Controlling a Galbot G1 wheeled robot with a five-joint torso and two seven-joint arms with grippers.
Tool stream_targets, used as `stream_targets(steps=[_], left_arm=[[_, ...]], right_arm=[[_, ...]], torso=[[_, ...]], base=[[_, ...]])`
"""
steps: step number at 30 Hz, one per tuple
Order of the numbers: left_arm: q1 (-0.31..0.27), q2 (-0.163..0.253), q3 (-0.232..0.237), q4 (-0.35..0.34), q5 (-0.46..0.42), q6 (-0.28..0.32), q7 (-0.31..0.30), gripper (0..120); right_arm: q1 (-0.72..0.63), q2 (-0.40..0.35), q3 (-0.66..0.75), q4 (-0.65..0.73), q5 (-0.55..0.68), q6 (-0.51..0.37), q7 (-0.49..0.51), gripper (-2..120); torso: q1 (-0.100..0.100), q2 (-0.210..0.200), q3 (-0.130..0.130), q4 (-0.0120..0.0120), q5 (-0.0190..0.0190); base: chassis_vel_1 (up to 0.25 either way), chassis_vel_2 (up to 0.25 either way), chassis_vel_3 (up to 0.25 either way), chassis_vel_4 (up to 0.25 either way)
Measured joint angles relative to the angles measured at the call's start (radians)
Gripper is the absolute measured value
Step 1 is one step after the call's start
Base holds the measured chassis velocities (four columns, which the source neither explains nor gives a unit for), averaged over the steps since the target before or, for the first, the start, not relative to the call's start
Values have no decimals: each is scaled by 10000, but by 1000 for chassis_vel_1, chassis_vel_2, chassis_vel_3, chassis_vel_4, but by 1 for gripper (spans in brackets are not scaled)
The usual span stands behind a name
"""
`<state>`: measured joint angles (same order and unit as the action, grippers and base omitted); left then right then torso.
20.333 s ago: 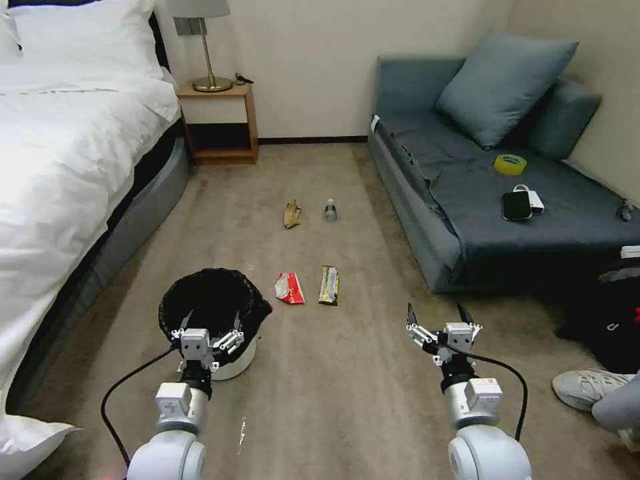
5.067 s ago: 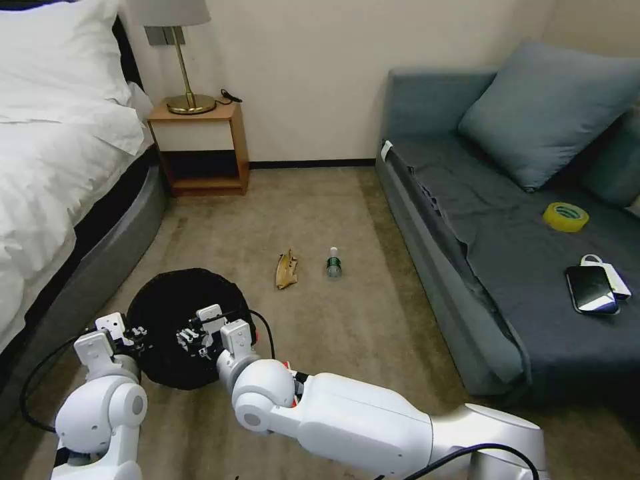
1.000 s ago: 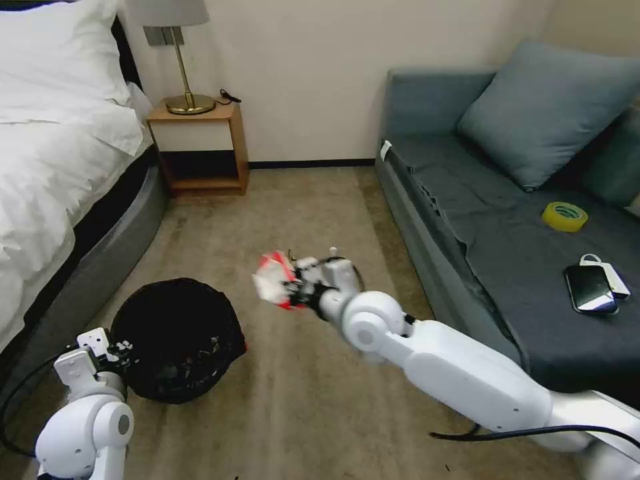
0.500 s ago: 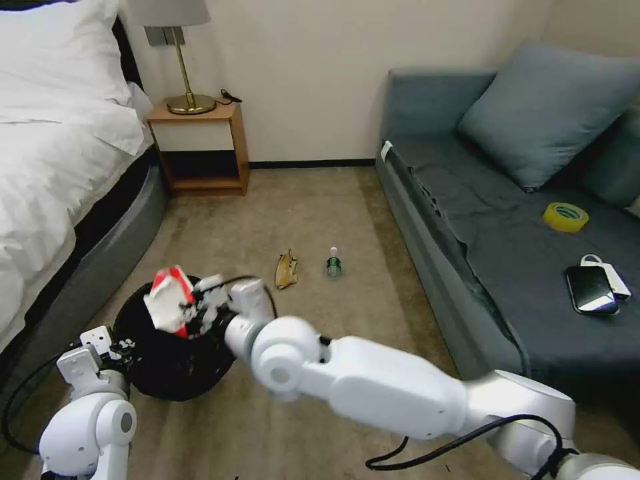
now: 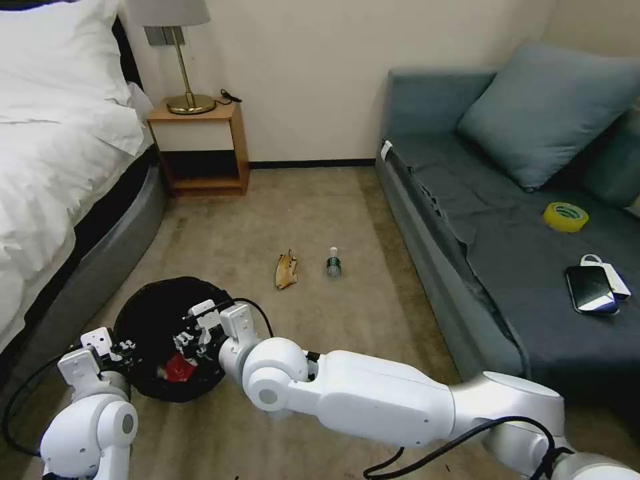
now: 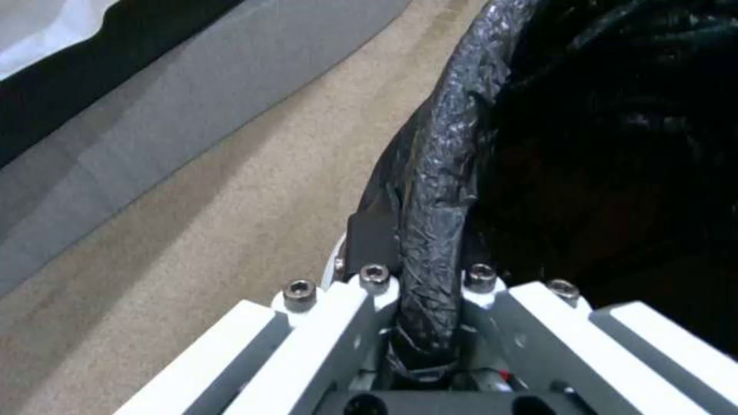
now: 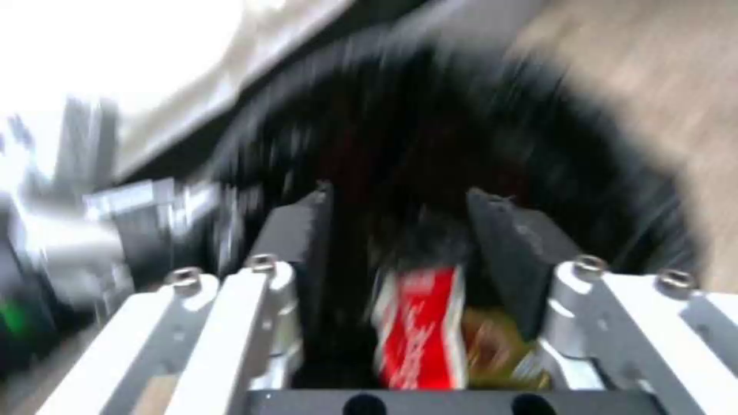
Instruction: Pick up the trash bin, then pick up the garbage on the floor and place it into the trash bin.
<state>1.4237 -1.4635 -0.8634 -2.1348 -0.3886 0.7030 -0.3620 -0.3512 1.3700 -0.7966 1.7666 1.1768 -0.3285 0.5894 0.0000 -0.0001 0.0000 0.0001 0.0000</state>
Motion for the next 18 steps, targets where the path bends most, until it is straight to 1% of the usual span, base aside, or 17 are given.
stream_targets(steps=[1,2,4,6,7,8,9,10,11,12,13,14,15,16,17,18], left_arm=[[11,7,-6,-19,-12,-3,0,2],[21,15,-11,-42,-36,-4,1,2],[26,23,-17,-52,-53,-5,1,2],[42,67,-42,-105,-125,-24,14,2],[62,102,-66,-137,-156,-47,33,2],[62,102,-66,-137,-156,-47,33,2],[79,142,-86,-189,-187,-50,47,2],[88,169,-96,-218,-219,-51,54,2],[108,205,-113,-247,-256,-53,62,2],[108,205,-113,-247,-256,-53,62,2],[126,215,-130,-267,-294,-68,87,2],[131,215,-137,-271,-309,-74,106,2],[167,210,-172,-279,-323,-108,114,2],[201,200,-190,-287,-318,-143,110,2],[201,200,-190,-287,-318,-143,110,2],[215,198,-199,-291,-314,-155,109,2]], right_arm=[[7,-181,365,249,-232,3,-158,55],[6,-366,750,474,-442,-6,-364,59],[7,-491,1004,593,-610,-10,-486,60],[-115,-1168,2025,1007,-1524,180,-1202,70],[-326,-1772,2664,1245,-2023,395,-1709,77],[-326,-1772,2664,1245,-2023,395,-1709,77],[-658,-2545,3406,1536,-2436,671,-2174,82],[-928,-3072,3916,1767,-2652,856,-2426,83],[-1417,-3765,4694,2224,-2925,1072,-2680,90],[-1417,-3765,4694,2224,-2925,1072,-2680,90],[-2118,-4364,5755,2791,-3332,1287,-2914,95],[-2341,-4519,6058,2945,-3479,1361,-2957,97],[-3279,-4981,7153,3568,-4013,1645,-2948,99],[-4275,-5195,8078,4086,-4389,1738,-2781,99],[-4275,-5195,8078,4086,-4389,1738,-2781,99],[-4575,-5231,8355,4225,-4515,1750,-2710,99]], torso=[[0,1,0,-1,0],[0,0,1,1,0],[0,1,1,-1,1],[0,1,0,3,2],[0,1,1,4,3],[0,1,1,4,3],[0,0,1,2,3],[1,0,1,-3,4],[0,0,1,-14,6],[0,0,1,-14,6],[0,0,1,-15,7],[0,1,0,-13,8],[0,1,-1,-7,4],[-1,1,-1,-2,4],[-1,1,-1,-2,4],[0,1,-1,-4,6]], base=[[0,0,0,0],[0,0,0,0],[0,0,0,0],[0,0,0,0],[0,0,0,0],[0,0,0,0],[0,0,0,0],[0,0,0,0],[0,0,0,0],[0,0,0,0],[0,0,0,0],[0,0,0,0],[0,0,0,0],[0,0,0,0],[0,0,0,0],[0,0,0,0]])
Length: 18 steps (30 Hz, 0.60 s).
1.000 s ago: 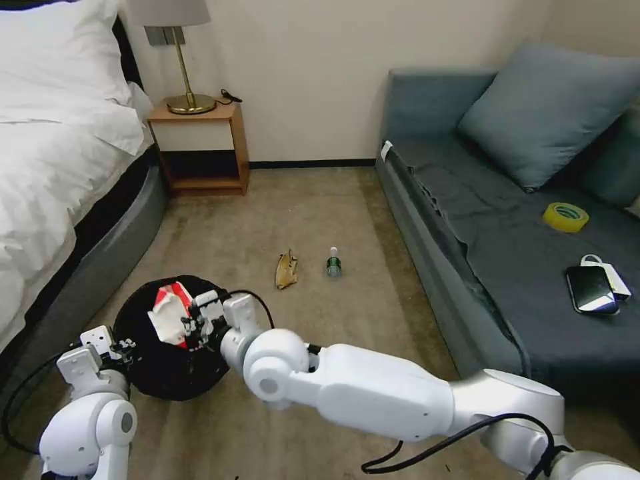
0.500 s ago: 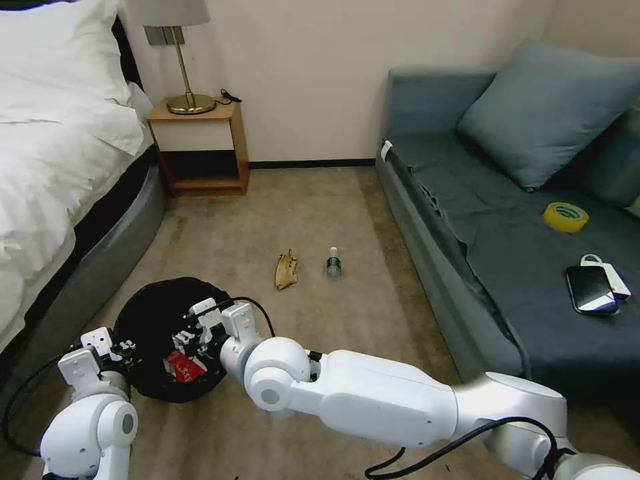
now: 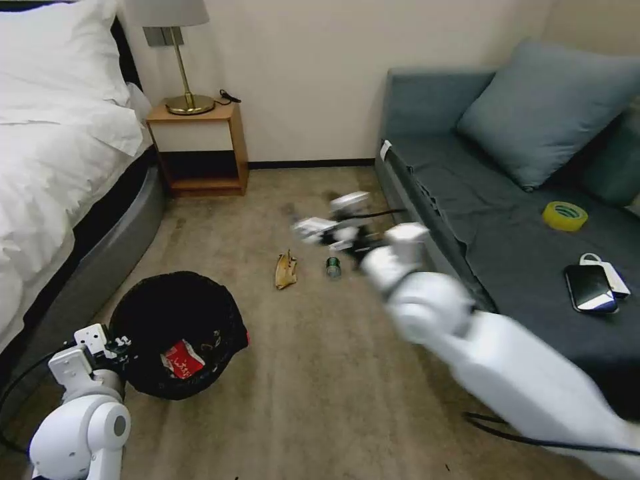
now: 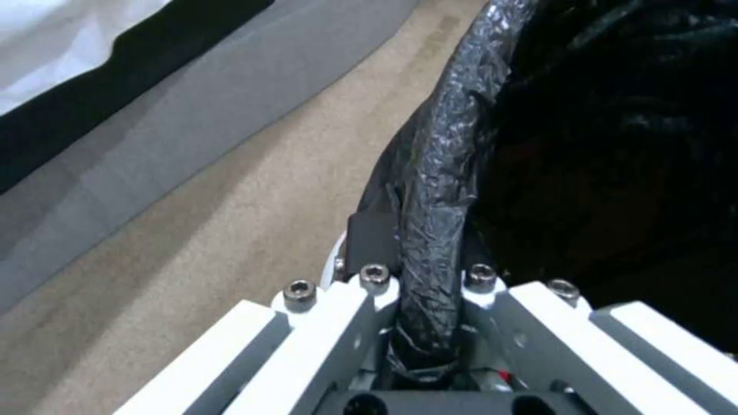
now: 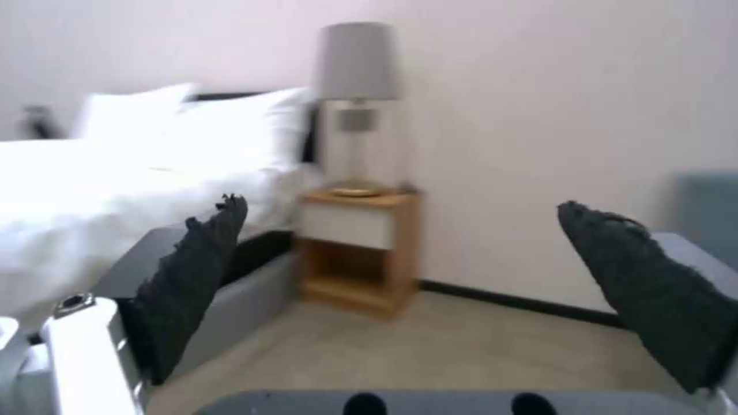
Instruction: Pick up the trash bin, then pick up the garbage on the floor and place it into the trash bin.
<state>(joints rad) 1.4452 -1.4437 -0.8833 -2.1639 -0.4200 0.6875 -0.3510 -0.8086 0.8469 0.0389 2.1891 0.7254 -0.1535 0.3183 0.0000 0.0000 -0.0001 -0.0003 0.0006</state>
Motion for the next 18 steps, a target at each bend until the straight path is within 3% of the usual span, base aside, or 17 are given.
stream_targets(steps=[2,3,4,8,12,13,15,18], left_arm=[[27,-3,-3,-20,6,-18,8,2],[52,0,-12,-75,11,-46,29,2],[52,0,-12,-75,11,-46,29,2],[106,37,-96,-234,2,-93,50,2],[132,36,-131,-312,-9,-112,65,2],[157,16,-141,-360,-9,-133,69,2],[170,6,-142,-376,-9,-140,72,2],[213,-47,-141,-453,-10,-162,83,2]], right_arm=[[-756,-23,698,312,-343,16,164,100],[-2073,137,1946,875,-1148,-46,399,100],[-2073,137,1946,875,-1148,-46,399,100],[-5317,1273,3590,1952,-2921,-209,727,100],[-6419,2002,3528,2072,-3998,116,695,100],[-6993,2675,3332,1983,-4808,471,567,100],[-7140,2904,3261,1937,-5027,584,508,100],[-7731,3858,2928,1691,-5871,1099,270,100]], torso=[[0,0,0,2,1],[0,1,0,3,-2],[0,1,0,3,-2],[-1,1,-1,1,-4],[-1,1,-1,2,-8],[-1,1,0,2,-6],[-1,1,-1,2,-6],[-1,1,0,3,-7]], base=[[0,0,0,0],[0,0,0,0],[0,0,0,0],[0,0,0,0],[0,0,0,0],[0,0,0,0],[0,0,0,0],[0,0,0,0]])
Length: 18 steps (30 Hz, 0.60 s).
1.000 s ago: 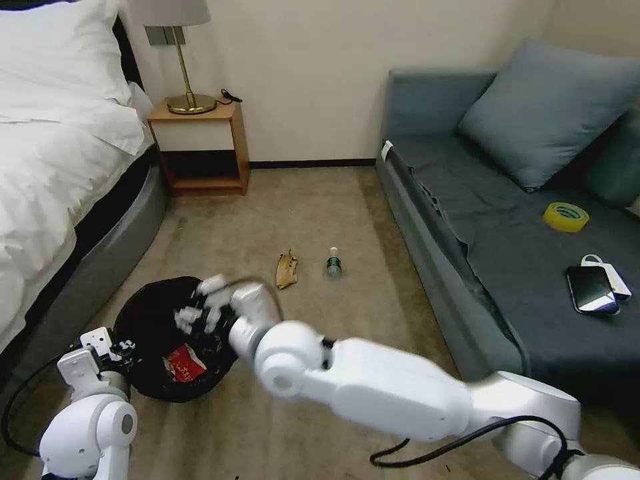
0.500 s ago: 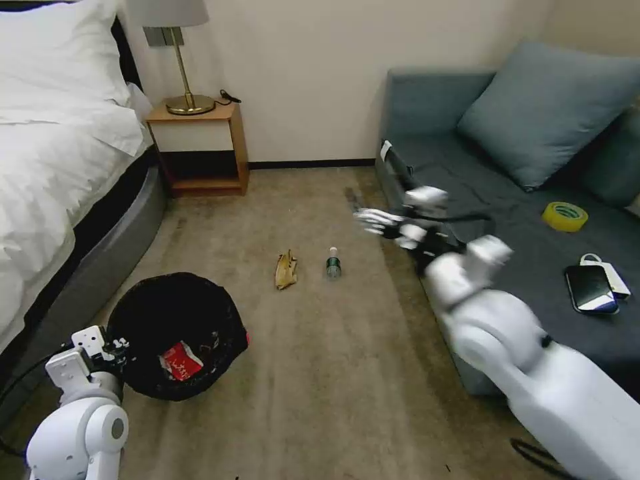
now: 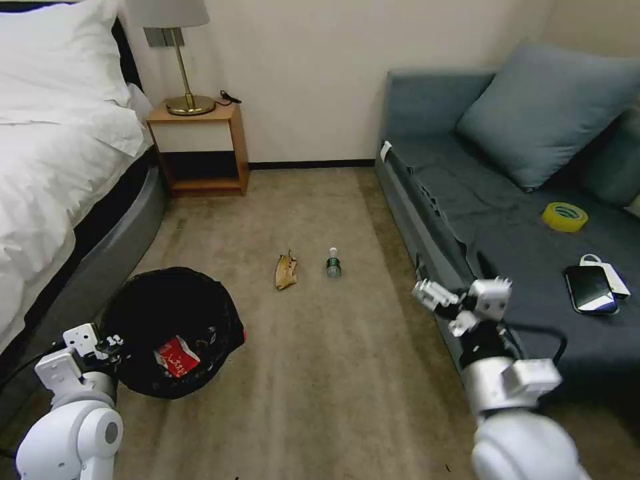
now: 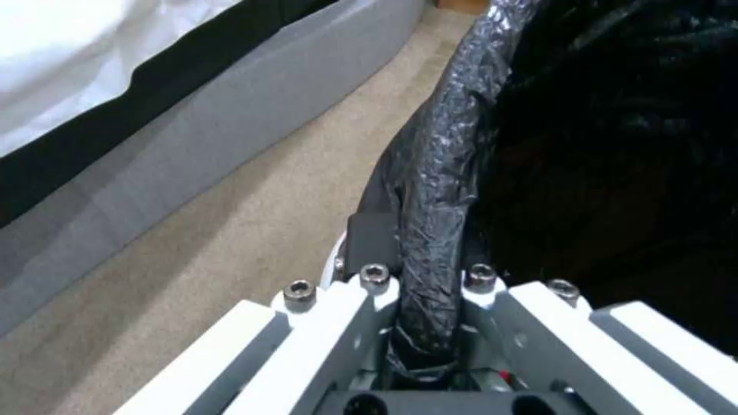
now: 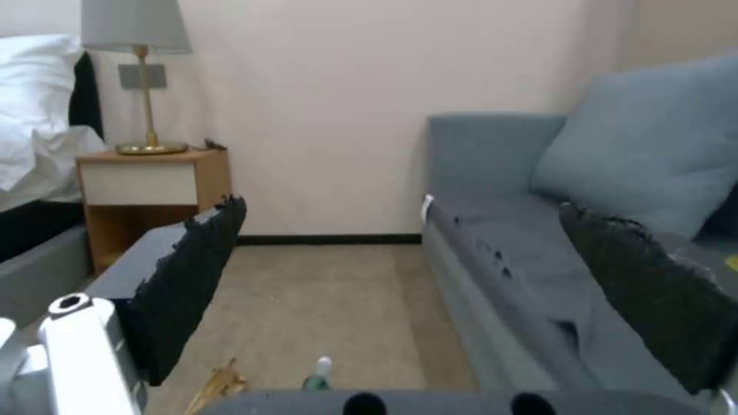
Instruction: Pick up the trash bin, then pick up the garbage on the floor and place it into the trash bin.
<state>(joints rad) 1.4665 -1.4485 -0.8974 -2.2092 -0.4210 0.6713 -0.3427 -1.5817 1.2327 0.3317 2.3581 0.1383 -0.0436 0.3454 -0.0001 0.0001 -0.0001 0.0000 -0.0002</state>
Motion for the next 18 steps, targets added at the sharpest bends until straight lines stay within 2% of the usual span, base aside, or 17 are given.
stream_targets(steps=[5,9,14,18], left_arm=[[55,-100,21,-113,9,-7,2,2],[68,-131,23,-123,23,-20,4,2],[86,-178,22,-155,57,-25,5,2],[112,-181,-29,-163,61,-31,9,2]], right_arm=[[-221,416,-138,-240,-300,479,-170,100],[-219,415,-152,-305,-302,576,-204,100],[-83,297,-164,-392,-229,636,-216,100],[58,237,-215,-494,-164,636,-230,100]], torso=[[0,0,0,0,0],[-1,0,0,1,0],[0,0,0,0,2],[1,0,2,0,2]], base=[[0,0,0,0],[0,0,0,0],[-125,118,99,-89],[-207,197,200,-211]])
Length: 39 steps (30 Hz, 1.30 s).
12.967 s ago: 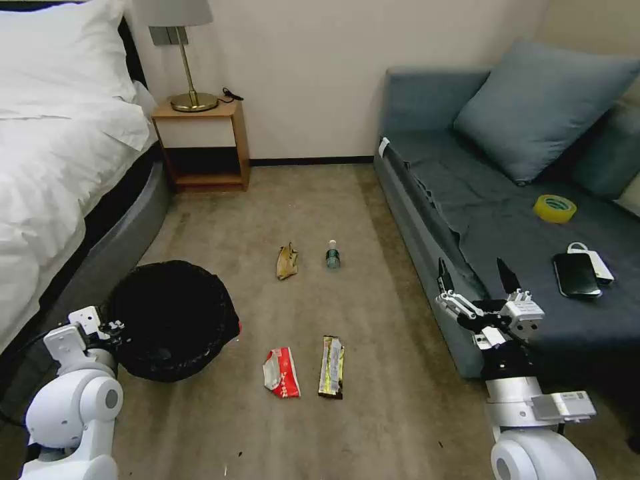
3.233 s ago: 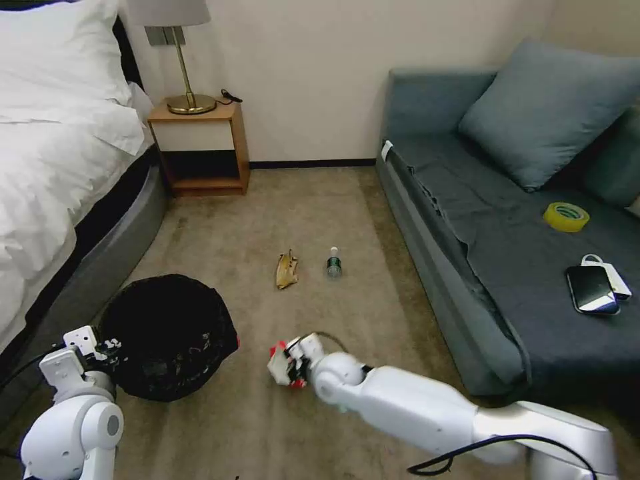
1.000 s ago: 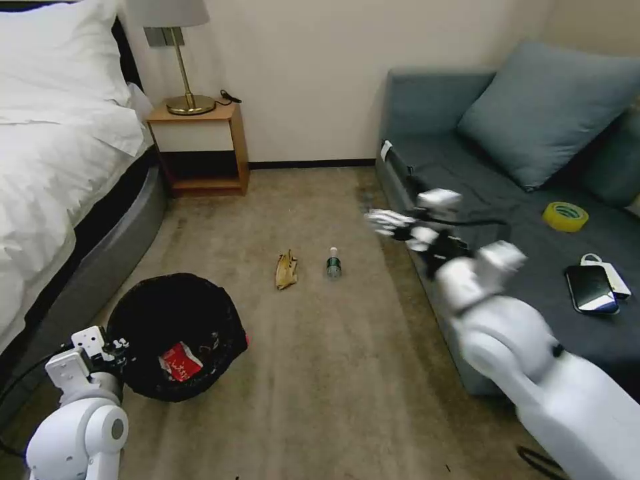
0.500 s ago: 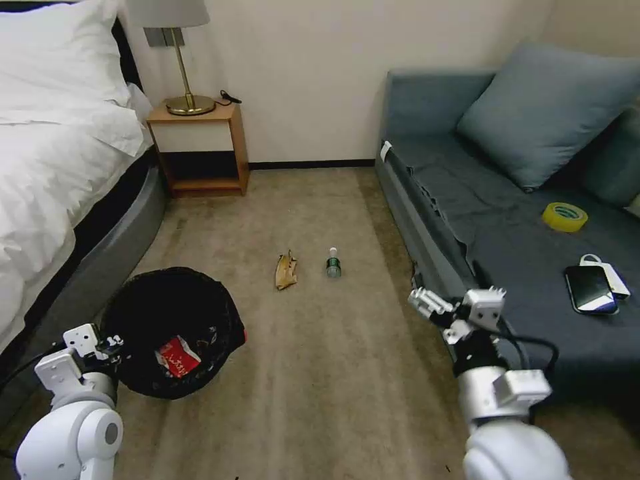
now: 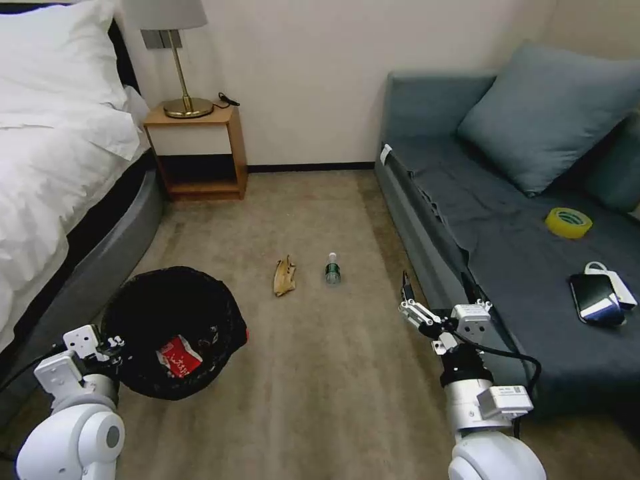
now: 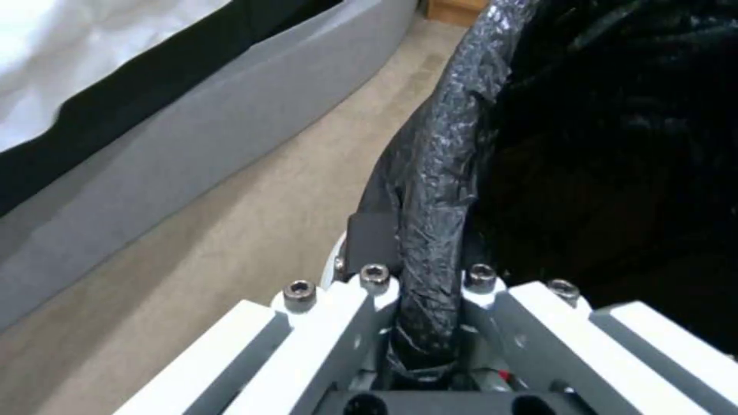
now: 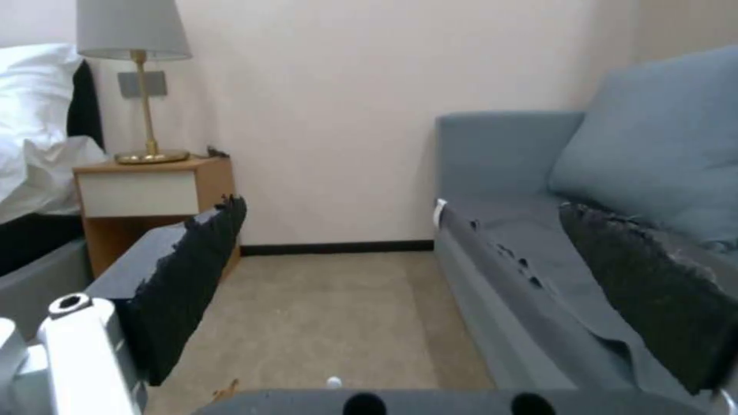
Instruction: Pick up the trash bin, then pick up the garbage on the floor and place it into the trash bin.
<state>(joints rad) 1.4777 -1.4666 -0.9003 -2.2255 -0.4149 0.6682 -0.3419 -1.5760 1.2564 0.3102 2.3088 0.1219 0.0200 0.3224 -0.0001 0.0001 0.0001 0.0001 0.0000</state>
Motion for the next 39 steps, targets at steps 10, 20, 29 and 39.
stream_targets(steps=[10,20,29,39], left_arm=[[-56,58,-103,86,-50,-5,-1,2],[-163,74,-119,195,-81,-6,-4,2],[-193,136,-254,215,-207,4,-13,2],[-146,88,-258,234,-203,5,-16,2]], right_arm=[[110,-37,-58,-96,60,-58,-36,100],[290,-184,-75,-180,178,-197,-61,100],[432,-203,-158,-272,222,-284,-87,100],[845,-378,-331,-481,525,-286,-203,100]], torso=[[1,0,0,-1,0],[1,-1,0,-1,0],[1,-1,0,-1,-1],[1,-1,0,-2,-1]], base=[[-211,218,208,-216],[-195,193,197,-189],[-206,198,203,-196],[-157,154,155,-156]])
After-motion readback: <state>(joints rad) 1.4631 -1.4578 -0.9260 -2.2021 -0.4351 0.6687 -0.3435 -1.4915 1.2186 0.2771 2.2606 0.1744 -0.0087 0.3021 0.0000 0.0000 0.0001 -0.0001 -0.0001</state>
